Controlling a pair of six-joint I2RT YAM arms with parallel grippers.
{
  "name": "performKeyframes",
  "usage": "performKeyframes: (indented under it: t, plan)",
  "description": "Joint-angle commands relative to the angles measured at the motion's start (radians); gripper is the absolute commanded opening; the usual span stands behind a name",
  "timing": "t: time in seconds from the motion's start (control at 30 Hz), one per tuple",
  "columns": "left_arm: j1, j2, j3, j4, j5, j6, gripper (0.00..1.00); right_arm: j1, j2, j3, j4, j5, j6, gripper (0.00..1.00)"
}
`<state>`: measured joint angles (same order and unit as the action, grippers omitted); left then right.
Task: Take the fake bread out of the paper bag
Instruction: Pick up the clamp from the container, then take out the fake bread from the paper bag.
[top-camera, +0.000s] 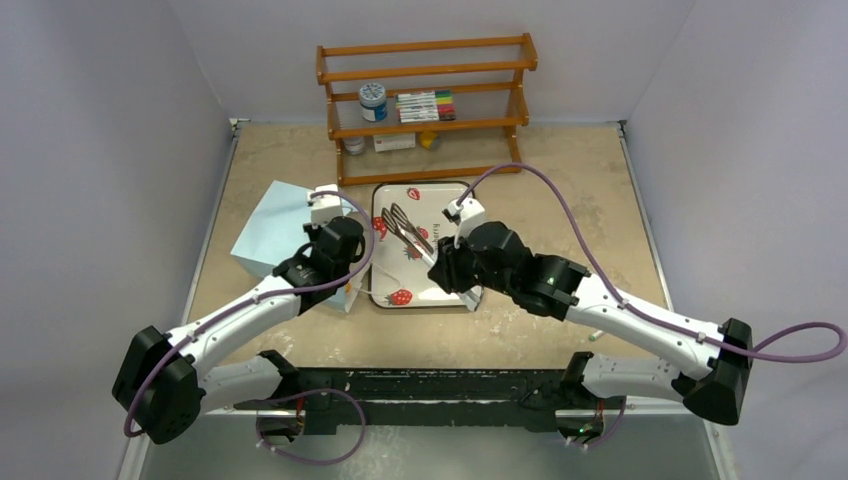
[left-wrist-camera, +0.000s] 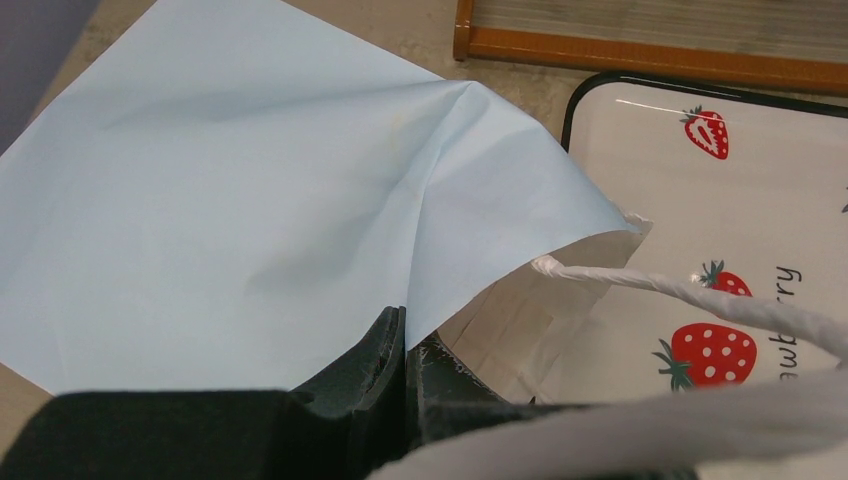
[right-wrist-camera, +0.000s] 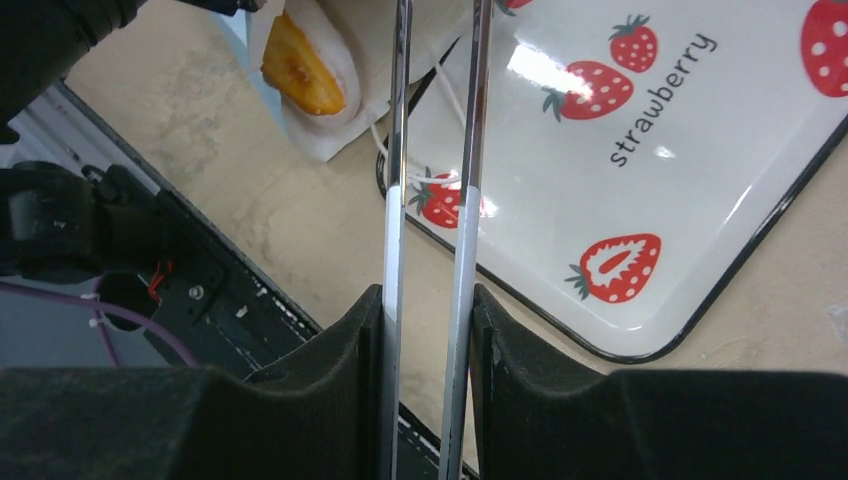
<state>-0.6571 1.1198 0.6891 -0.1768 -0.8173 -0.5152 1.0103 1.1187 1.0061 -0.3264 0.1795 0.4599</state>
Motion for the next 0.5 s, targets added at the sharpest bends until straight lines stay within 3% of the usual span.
performKeyframes:
  t: [0.0, 0.47]
  plan:
    - [-0.004, -0.020, 0.033, -0.009, 0.002, 0.004, 0.00, 0.015, -0.025, -0.030, 0.080, -0.127, -0.001, 0.26]
    - [-0.004, -0.033, 0.082, -0.049, 0.001, 0.037, 0.00, 0.067, 0.024, -0.149, 0.188, -0.284, -0.048, 0.29]
